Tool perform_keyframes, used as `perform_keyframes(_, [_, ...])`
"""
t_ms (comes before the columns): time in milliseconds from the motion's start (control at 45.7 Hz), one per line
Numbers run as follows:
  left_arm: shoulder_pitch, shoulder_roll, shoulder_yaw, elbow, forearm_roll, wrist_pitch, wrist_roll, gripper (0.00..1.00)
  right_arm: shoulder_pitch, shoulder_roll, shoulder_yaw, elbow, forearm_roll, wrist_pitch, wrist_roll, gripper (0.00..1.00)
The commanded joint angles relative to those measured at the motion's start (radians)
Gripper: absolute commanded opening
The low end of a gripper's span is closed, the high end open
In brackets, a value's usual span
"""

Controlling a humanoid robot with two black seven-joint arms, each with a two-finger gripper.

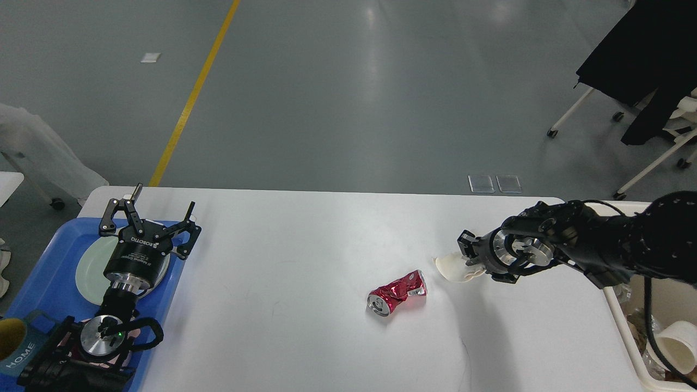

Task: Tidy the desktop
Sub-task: 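Lower the right gripper and grasp the remaining white paper cup, then carry the paper cup into the white bin and open the right gripper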

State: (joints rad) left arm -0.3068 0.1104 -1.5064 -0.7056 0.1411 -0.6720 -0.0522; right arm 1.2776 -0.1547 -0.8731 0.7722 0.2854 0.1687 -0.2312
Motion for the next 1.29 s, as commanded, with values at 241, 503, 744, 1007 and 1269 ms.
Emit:
perform_keyframes(241, [0.000, 0.000, 0.000, 0.000, 0.000, 0.000, 0.000, 0.97, 0.468, -0.072, -0.285, 0.475, -0.005, 0.081, 0.007, 0.00])
perform_keyframes(503, [0.000, 0.000, 0.000, 0.000, 0.000, 0.000, 0.000, 0.97, 0.894, -0.049, -0.443, 0.807, -0.008, 0.199, 0.015, 0.00])
perform_keyframes(744, [0.000, 0.000, 0.000, 0.000, 0.000, 0.002, 0.000, 0.97, 1.013, -0.068, -0.513, 0.897, -0.110, 0.276, 0.102, 0.00])
perform_keyframes(1007, [0.000, 0.000, 0.000, 0.000, 0.000, 0.000, 0.000, 0.97, 1.008, -0.088, -0.655, 0.881, -0.196, 0.281, 0.250, 0.00])
perform_keyframes(1269, [0.000, 0.000, 0.000, 0.000, 0.000, 0.002, -0.002, 0.97, 0.870, -0.284, -0.684, 0.711, -0.293, 0.255, 0.222, 0.00])
